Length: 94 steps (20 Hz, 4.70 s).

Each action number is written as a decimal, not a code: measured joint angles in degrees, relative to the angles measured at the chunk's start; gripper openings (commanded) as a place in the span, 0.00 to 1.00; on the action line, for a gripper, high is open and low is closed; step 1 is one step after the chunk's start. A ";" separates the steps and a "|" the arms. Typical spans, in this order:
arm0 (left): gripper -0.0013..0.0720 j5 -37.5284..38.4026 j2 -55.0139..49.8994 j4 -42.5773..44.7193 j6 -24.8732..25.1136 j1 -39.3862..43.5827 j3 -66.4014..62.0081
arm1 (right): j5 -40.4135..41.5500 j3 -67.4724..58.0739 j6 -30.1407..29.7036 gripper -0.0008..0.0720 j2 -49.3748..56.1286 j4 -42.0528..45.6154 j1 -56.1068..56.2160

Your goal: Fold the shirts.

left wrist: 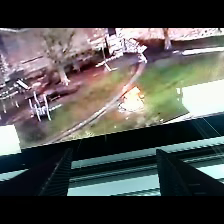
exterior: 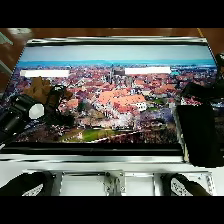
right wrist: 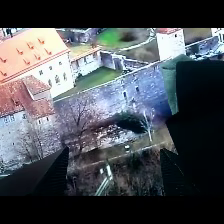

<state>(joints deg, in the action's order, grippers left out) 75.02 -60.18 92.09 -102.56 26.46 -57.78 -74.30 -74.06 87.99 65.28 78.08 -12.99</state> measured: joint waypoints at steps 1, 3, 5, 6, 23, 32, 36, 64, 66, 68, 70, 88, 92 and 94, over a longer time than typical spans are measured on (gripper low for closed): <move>0.83 0.00 0.00 0.00 0.00 0.00 0.00 | -0.02 0.00 0.00 0.97 0.00 0.00 -0.02; 0.83 -0.02 0.00 0.00 0.00 0.00 0.00 | -0.02 0.00 0.00 0.97 0.00 0.00 -0.02; 0.83 0.00 0.00 -0.02 0.00 0.00 0.00 | -0.02 0.00 0.00 0.97 0.00 0.00 0.00; 0.83 0.00 0.00 -0.02 0.00 0.00 0.00 | -0.02 0.00 0.00 0.97 0.00 0.00 0.00; 0.83 -3.87 -0.70 -0.39 -0.07 0.00 0.02 | 1.18 0.00 0.50 0.97 0.00 -2.62 0.00; 0.86 -12.74 -2.69 4.02 -0.50 -1.05 -0.09 | -0.46 0.17 -0.26 0.96 0.98 -5.38 0.00; 0.86 -21.14 -5.99 15.13 -6.97 -13.79 -5.84 | -1.64 0.31 0.37 0.96 2.91 -5.79 0.00; 0.08 -13.94 -41.51 -3.48 8.17 -36.24 -37.75 | -3.17 0.33 1.20 0.96 6.45 -8.96 0.00; 0.08 -12.46 -36.89 -5.90 9.97 -33.00 -39.50 | -3.23 0.33 -0.24 0.96 6.45 -9.38 0.00; 0.08 -11.39 -31.04 -7.06 11.56 -28.96 -40.33 | -3.28 0.33 -2.14 0.96 6.45 -9.64 0.00; 0.08 -10.19 -23.67 -7.96 12.41 -23.87 -40.85 | -3.93 0.33 -3.58 0.96 6.45 -9.88 0.00; 0.08 -15.17 -8.44 -9.62 -4.26 21.24 -12.76 | -19.37 13.51 -5.09 0.95 -8.96 -6.80 3.43; 0.47 -20.63 -13.05 -9.57 -7.85 25.55 -7.23 | -17.66 24.04 -4.66 0.95 -10.84 -2.36 7.02; 1.00 -21.53 -15.04 -9.57 -8.07 25.83 -6.51 | -16.57 27.21 -4.31 0.95 -11.17 -2.05 8.02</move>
<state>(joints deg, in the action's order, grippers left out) 53.49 -75.22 82.52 -110.63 52.29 -64.29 -90.87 -46.85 83.68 54.11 76.03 -4.97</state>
